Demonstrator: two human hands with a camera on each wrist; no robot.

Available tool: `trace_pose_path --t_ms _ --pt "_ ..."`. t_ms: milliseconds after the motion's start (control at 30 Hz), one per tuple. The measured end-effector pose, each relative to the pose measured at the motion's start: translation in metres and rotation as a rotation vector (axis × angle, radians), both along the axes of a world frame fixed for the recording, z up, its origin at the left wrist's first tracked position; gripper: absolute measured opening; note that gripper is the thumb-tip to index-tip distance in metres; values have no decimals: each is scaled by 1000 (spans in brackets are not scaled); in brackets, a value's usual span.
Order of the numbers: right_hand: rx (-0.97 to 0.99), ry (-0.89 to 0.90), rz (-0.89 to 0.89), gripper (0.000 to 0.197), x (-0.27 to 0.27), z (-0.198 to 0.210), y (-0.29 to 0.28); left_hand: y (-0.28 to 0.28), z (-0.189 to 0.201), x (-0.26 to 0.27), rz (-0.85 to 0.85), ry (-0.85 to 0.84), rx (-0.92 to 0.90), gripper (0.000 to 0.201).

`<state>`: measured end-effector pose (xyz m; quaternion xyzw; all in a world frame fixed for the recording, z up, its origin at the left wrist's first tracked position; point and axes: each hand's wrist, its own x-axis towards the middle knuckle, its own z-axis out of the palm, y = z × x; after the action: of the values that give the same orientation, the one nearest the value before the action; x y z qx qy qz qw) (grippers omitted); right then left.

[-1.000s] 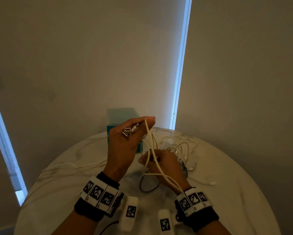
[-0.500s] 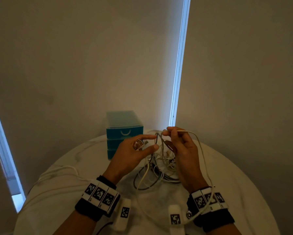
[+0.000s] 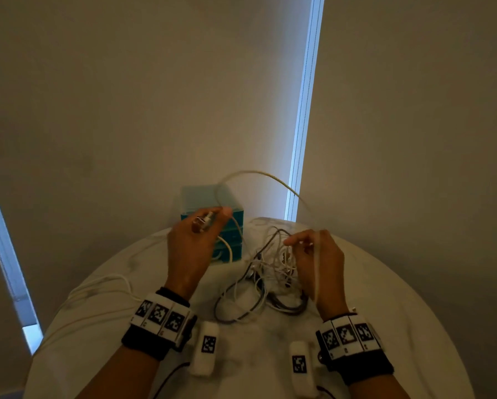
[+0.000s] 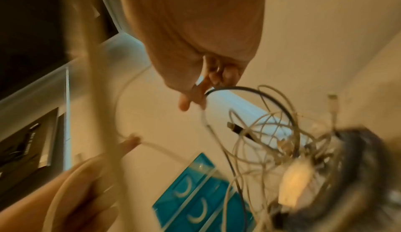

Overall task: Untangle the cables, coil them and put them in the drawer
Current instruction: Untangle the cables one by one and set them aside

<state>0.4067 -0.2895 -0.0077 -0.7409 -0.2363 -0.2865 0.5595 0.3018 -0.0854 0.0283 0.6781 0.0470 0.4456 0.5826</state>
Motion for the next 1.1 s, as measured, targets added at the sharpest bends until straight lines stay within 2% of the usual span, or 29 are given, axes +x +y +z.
trace_pose_path --t_ms 67,167,267,367,500,633,733,833,967,1100 --pt "-8 111 -118 34 10 -4 -10 18 6 -3 80 -98 -125 14" --pt "-4 233 -117 29 12 -7 -16 37 12 -7 202 -206 -225 15" --pt "-34 193 -77 8 0 -1 -11 31 12 -6 142 -200 -277 14" --pt "-81 94 48 13 -21 8 4 16 11 -4 22 -146 -294 18" --pt "-114 54 270 22 -42 9 23 0 15 -7 -62 -113 -259 22" --pt "-149 105 362 35 -46 4 33 -11 17 -9 -149 -41 -163 17" --pt "-165 175 417 31 -47 1 36 -21 15 -9 -320 92 -33 15" --pt "-181 198 402 25 -46 1 35 -23 12 -9 -307 165 145 17" --pt "257 400 479 25 -45 17 22 -10 9 -8 -173 174 141 23" --pt "590 422 481 31 -34 25 5 22 -1 -1 77 208 56 39"
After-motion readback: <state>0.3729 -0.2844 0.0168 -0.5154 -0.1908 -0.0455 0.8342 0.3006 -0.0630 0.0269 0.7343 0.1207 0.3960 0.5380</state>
